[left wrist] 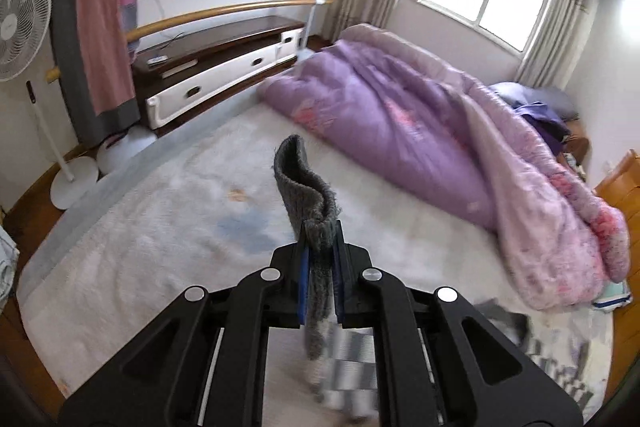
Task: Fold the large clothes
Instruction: 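Close the left gripper on the sleeve cuff and lift it, then carry the sleeve across the cardigan body and lay the cuff by the emblem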
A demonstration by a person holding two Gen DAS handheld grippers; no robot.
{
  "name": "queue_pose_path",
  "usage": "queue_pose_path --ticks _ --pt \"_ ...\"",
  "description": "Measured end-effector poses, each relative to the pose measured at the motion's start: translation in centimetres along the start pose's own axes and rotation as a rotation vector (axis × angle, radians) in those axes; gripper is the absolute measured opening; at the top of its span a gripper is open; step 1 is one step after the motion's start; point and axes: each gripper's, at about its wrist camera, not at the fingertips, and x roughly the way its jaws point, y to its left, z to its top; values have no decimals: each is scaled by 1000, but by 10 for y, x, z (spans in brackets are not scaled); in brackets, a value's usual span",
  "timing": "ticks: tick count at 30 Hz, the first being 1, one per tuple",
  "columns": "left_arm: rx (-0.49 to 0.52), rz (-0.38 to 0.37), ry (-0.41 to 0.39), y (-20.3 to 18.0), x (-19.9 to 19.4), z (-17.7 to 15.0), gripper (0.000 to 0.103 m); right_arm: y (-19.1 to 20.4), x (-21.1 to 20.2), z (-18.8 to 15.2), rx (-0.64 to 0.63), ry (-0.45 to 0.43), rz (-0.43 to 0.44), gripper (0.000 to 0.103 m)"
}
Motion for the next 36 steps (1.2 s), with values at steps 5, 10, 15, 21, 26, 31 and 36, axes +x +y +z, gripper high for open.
queue_pose_path --ticks 5,10,15,21,26,31,36 --pt "79 -121 -108 -101 -35 -14 9 -28 3 -11 107 -27 163 34" --pt "186 -237 -75 -213 -41 -44 9 -52 9 -28 226 24 294 27" --pt "350 -293 -12 -313 -30 -103 9 -76 4 -60 314 124 388 23" --pt "508 -327 159 -396 12 -194 9 -140 -41 -114 403 165 406 23" --pt "649 -296 308 -441 56 -283 9 -224 -123 -159 521 102 375 23" --pt "778 -265 437 -465 88 -366 10 -310 -230 -188 608 -33 160 25" --pt "758 -317 693 -463 120 -430 54 -361 -359 -177 624 -276 -60 27"
